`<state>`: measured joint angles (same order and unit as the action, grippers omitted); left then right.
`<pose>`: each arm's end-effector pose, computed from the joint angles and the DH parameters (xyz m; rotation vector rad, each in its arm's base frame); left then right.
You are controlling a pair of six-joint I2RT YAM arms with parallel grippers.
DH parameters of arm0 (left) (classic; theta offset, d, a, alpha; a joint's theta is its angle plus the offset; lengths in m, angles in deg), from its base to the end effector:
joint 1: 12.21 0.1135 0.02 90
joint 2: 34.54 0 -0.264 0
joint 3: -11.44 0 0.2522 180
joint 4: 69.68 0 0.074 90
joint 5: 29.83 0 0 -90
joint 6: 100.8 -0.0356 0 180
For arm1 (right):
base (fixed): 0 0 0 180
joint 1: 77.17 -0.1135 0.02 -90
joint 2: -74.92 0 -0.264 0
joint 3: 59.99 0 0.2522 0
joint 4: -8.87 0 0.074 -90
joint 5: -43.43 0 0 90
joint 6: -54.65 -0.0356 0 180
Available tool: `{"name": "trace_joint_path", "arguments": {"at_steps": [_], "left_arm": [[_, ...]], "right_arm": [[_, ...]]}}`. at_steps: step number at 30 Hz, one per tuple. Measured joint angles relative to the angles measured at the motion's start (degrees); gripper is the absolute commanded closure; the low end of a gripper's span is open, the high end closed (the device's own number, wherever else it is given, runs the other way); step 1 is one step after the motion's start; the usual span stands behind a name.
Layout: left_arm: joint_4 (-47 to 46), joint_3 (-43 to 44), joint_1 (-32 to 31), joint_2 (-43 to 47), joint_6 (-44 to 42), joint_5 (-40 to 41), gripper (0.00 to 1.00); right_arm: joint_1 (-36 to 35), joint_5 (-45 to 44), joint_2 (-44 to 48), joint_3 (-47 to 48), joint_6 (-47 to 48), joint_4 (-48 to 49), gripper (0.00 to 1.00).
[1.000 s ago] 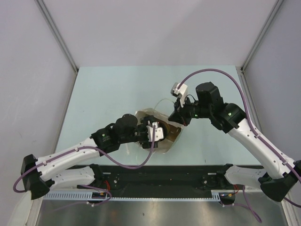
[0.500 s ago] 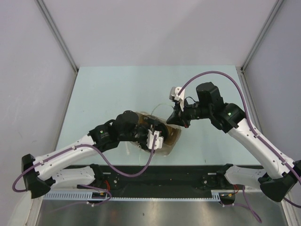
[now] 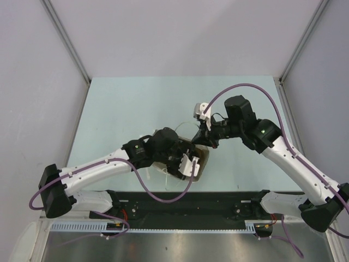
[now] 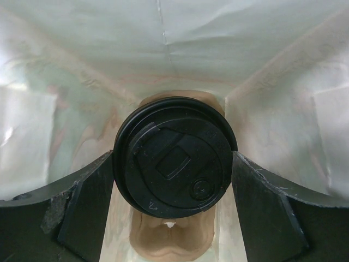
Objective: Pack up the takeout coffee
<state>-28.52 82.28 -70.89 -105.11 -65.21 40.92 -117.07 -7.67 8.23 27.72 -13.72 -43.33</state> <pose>0.1281 -0.2331 0.2932 1.9861 1.1020 -0.4223 0.1682 0.1698 0.3938 -1.4111 1.5659 0.9058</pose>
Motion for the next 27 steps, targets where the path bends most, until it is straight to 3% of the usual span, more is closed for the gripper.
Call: {"name": "trace_joint_path", "arguments": {"at_steps": [11,12,14,22,24,26,27], "left_arm": [[-1.73,-2.23,-0.35,-1.38,-1.53,3.5,0.67],[-1.88,-2.23,-0.35,-1.38,-1.31,3.69,0.67],[-2.14,-2.23,-0.35,-1.33,-0.52,3.98,0.67],[-2.99,-4.28,-0.46,0.68,3.3,4.0,0.67],[-3.39,-4.57,-0.46,0.98,3.58,4.04,0.67],[-4.26,-4.94,-0.46,1.42,4.0,4.11,0.67],[-4.66,-5.03,-0.46,1.57,4.09,4.13,0.67]], "right_arm": [[-2.05,-1.53,-0.59,1.16,3.32,-1.01,0.99],[-2.21,-1.95,-0.81,1.53,3.52,-1.27,0.85],[-2.54,-2.99,-1.57,2.47,3.76,-2.01,0.74],[-4.92,-10.8,-4.48,4.0,4.07,-5.09,0.69],[-5.31,-12.5,-4.79,4.0,3.96,-6.1,0.73],[-5.7,-14.01,-5.35,4.0,3.93,-6.95,0.85],[-5.86,-14.53,-5.64,4.0,4.04,-7.15,0.97]]}}
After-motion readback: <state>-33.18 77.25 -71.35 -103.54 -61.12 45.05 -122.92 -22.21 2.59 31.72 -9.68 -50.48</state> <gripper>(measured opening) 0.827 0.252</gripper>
